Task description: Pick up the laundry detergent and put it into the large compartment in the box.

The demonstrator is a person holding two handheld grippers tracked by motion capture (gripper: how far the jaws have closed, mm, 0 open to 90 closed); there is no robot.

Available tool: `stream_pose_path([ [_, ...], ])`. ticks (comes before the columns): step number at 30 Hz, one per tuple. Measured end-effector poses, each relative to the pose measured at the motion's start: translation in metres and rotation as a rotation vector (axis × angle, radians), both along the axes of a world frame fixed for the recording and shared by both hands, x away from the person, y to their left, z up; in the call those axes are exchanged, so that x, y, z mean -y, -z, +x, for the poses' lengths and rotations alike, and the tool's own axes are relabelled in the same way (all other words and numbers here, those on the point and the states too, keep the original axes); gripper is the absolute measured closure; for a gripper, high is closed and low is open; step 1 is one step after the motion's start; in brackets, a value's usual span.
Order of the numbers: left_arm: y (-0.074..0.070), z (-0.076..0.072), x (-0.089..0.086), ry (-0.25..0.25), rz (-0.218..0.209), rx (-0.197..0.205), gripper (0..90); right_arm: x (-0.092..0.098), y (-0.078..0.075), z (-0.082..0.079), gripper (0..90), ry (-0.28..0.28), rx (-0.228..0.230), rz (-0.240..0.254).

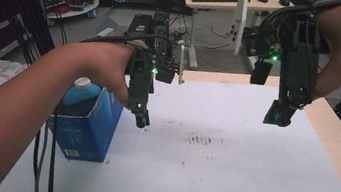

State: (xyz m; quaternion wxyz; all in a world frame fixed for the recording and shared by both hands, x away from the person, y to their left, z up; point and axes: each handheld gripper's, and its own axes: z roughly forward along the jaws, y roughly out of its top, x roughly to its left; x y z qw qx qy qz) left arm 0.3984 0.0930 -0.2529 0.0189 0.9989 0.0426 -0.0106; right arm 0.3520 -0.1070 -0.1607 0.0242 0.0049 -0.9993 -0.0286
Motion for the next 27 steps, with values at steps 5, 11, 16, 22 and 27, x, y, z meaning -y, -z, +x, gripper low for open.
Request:
stream_pose_path([
  [5,0.0005,-0.001,-0.0004,0.001,-0.009,0.0,1.7,0.0015,0.0003,0.0015,1.6,0.004,0.002,-0.006],
  [11,-0.0003,-0.0002,-0.0042,-0.009,-0.012,0.002,1.7,-0.0002,0.0011,0.002,1.6,0.0,-0.001,-0.005],
  [16,0.0005,-0.0002,-0.0057,-0.012,-0.015,0.002,1.7,-0.0018,0.0014,0.0019,1.6,-0.002,0.0,-0.006],
  [22,0.0009,0.0001,-0.0052,-0.013,-0.016,0.005,1.7,-0.0025,0.0018,0.0022,1.6,-0.007,0.0,-0.006],
  [27,0.0005,0.0002,-0.004,-0.013,-0.012,0.002,1.7,-0.0025,0.002,0.0016,1.6,-0.006,0.001,-0.009],
])
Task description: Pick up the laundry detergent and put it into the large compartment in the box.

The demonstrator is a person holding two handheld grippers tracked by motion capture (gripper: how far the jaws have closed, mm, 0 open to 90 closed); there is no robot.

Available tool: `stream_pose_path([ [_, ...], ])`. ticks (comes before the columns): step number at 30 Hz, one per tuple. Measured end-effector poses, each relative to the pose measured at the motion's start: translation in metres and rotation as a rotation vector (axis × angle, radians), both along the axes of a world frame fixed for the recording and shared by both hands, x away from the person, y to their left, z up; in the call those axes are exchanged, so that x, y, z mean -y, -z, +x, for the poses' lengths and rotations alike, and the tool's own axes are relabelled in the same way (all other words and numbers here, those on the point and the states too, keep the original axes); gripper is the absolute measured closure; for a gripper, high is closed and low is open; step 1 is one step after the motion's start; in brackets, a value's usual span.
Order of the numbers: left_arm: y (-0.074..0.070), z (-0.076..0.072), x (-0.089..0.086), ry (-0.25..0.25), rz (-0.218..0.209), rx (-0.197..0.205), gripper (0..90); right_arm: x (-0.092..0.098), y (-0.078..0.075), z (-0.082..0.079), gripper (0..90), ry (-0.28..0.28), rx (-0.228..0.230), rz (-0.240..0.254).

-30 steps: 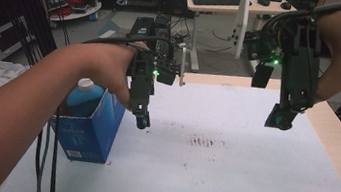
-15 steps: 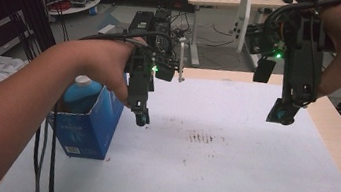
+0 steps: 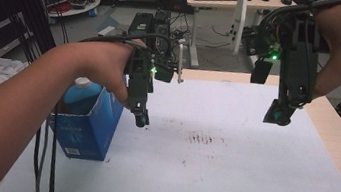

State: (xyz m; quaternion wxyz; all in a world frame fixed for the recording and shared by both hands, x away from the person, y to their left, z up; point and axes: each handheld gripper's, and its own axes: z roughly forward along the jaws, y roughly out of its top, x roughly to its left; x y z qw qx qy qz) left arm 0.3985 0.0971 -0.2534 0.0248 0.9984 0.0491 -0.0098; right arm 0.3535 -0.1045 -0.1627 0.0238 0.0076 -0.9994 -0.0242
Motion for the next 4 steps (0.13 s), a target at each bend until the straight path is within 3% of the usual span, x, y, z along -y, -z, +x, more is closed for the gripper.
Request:
stream_pose_path([
  [4,-0.0003,-0.0008,0.0017,0.005,-0.003,0.003,1.7,0.0004,-0.0006,-0.0018,1.6,0.004,0.003,-0.001],
])
